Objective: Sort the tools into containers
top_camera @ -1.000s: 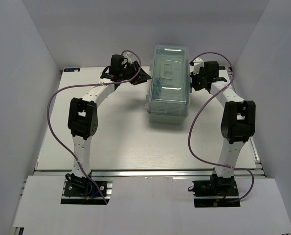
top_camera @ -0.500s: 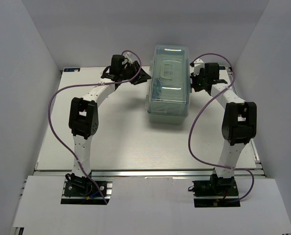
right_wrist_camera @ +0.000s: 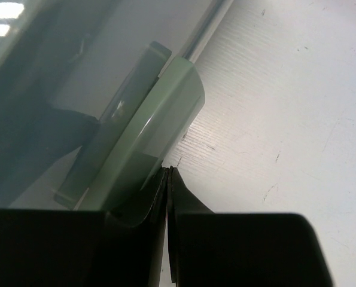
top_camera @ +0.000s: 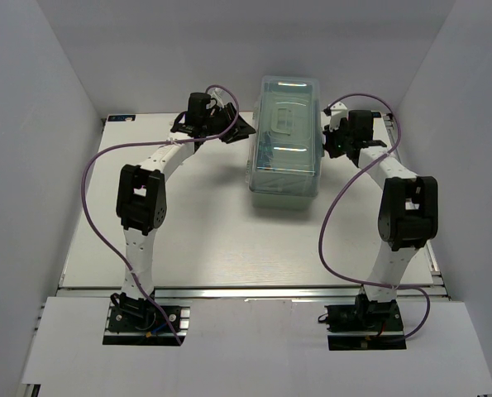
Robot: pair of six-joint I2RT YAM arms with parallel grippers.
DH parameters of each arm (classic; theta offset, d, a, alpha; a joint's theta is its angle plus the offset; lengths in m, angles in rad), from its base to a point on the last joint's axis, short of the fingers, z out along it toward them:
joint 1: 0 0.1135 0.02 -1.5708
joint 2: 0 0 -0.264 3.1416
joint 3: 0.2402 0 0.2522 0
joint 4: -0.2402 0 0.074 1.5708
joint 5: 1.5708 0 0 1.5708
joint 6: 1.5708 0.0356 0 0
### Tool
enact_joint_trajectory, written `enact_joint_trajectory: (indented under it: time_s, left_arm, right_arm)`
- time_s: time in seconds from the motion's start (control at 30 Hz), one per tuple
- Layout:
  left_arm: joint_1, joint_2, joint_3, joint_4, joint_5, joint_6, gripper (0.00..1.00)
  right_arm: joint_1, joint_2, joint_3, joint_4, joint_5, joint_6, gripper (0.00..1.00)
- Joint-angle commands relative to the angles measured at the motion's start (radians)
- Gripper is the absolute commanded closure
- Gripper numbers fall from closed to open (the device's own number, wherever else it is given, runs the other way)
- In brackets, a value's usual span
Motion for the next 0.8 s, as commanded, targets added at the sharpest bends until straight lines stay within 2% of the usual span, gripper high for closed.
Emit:
enact_joint_trajectory:
  time_s: [0.0,0.5,0.77]
  left_arm:
    - [-0.071,-0.002,0.024,0.024,0.093,-0.016,0.5]
    - [-0.073,-0.008,0.004,0.029,0.095,-0.016,0.5]
    - [-0.073,-0.01,-0.009,0.037,0.096,-0.016,0.5]
  right_arm:
    - [0.063,0.0,-0.01,0.053,-0.187,0.05,0.93]
    - [0.033,0.054,0.036,0.057,-0.09,0.117,0.98]
    - [0.017,0.0,0.001,0.149,-0.07,0.129,0.99]
